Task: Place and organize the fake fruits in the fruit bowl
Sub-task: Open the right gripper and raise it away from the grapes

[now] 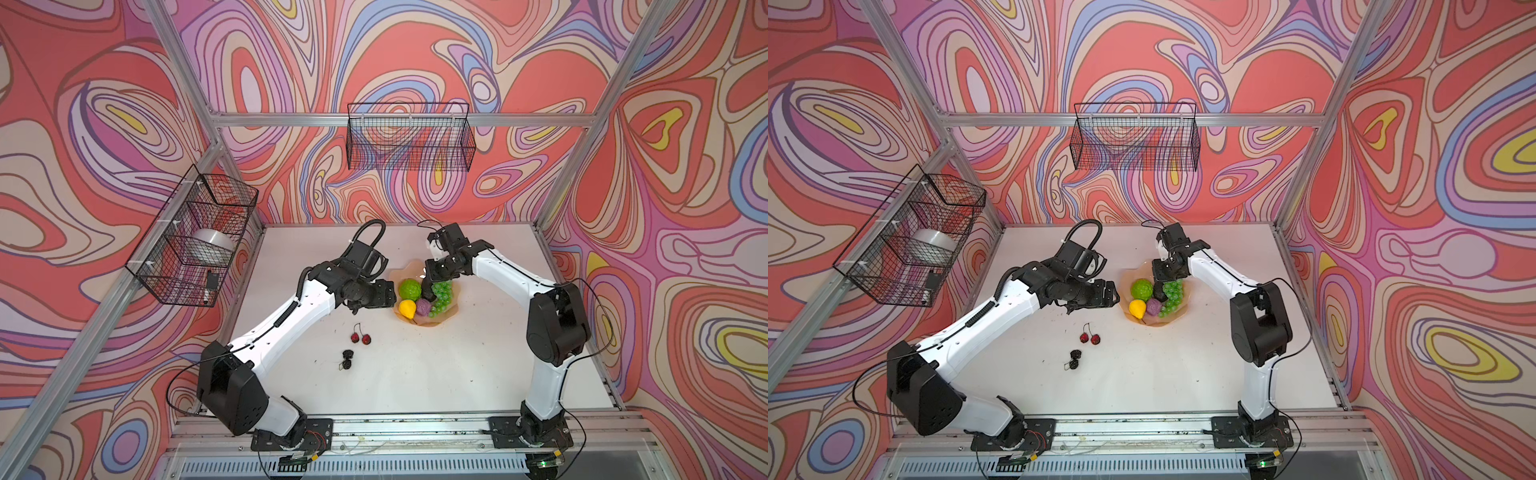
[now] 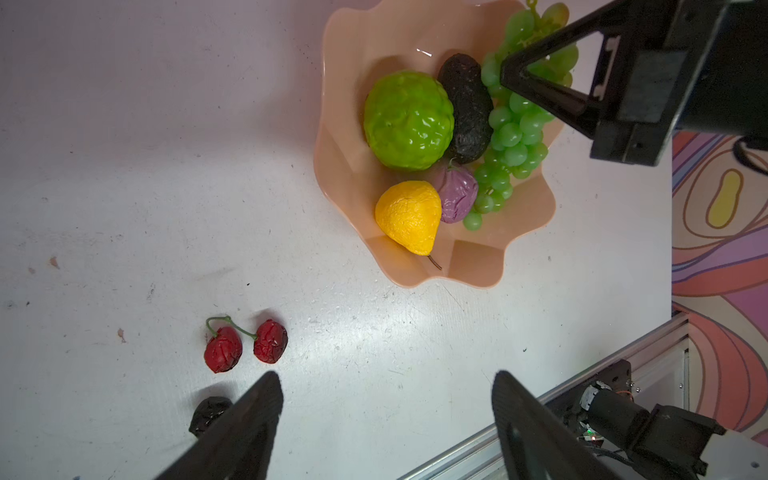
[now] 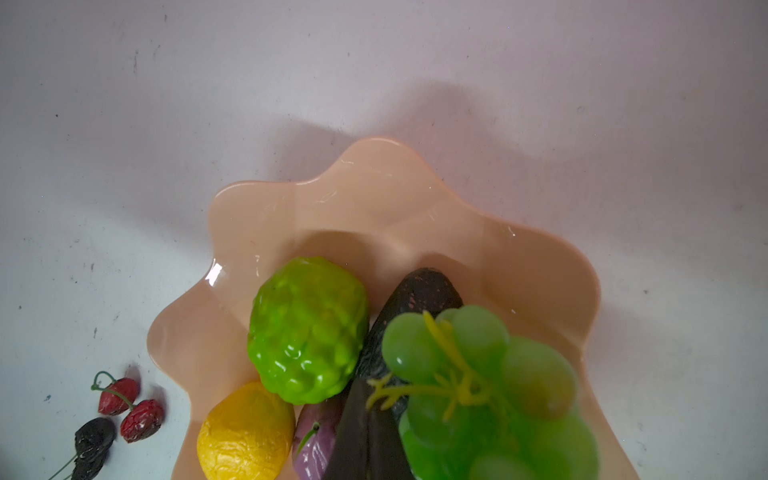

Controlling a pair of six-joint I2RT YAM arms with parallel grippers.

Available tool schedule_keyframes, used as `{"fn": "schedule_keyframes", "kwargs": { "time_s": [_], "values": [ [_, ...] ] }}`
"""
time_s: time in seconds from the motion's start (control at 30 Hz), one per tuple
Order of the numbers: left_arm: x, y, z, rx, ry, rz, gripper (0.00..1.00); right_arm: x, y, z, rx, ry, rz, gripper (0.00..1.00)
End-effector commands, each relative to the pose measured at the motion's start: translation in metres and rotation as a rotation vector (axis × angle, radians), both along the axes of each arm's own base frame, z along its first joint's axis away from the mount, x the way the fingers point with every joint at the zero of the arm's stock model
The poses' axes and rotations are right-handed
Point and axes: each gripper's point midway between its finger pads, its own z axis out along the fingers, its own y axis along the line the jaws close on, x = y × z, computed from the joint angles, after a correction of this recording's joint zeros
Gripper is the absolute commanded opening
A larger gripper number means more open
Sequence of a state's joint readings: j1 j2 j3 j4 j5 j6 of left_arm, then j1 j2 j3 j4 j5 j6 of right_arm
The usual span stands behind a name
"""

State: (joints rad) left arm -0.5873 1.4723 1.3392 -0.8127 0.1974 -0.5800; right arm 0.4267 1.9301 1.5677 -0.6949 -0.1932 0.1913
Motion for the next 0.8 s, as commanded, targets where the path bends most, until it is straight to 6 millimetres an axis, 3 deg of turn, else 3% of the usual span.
{"fn": "schedule_keyframes", "kwargs": {
  "time_s": [0.0,0.13,0.43,0.6,0.77],
  "values": [
    [0.0,0.005,0.004,0.01,-0.002,0.015,0.83,-0.002,0.016,-0.007,0.011,0.014,0.058,0.0],
    [-0.001,0.006,0.003,0.009,0.0,0.017,0.82,-0.006,0.021,-0.014,-0.011,0.032,0.085,0.0],
    [-0.001,0.005,0.002,0.001,0.0,0.022,0.83,-0.012,0.027,-0.007,-0.01,0.041,0.117,0.0],
    [0.0,0.003,0.003,-0.01,-0.003,0.022,0.82,-0.011,0.019,-0.008,-0.059,0.037,0.114,0.0],
    [0.0,0.002,0.003,-0.013,-0.001,0.021,0.82,-0.007,0.015,0.003,-0.082,-0.004,0.105,0.07]
  ]
}}
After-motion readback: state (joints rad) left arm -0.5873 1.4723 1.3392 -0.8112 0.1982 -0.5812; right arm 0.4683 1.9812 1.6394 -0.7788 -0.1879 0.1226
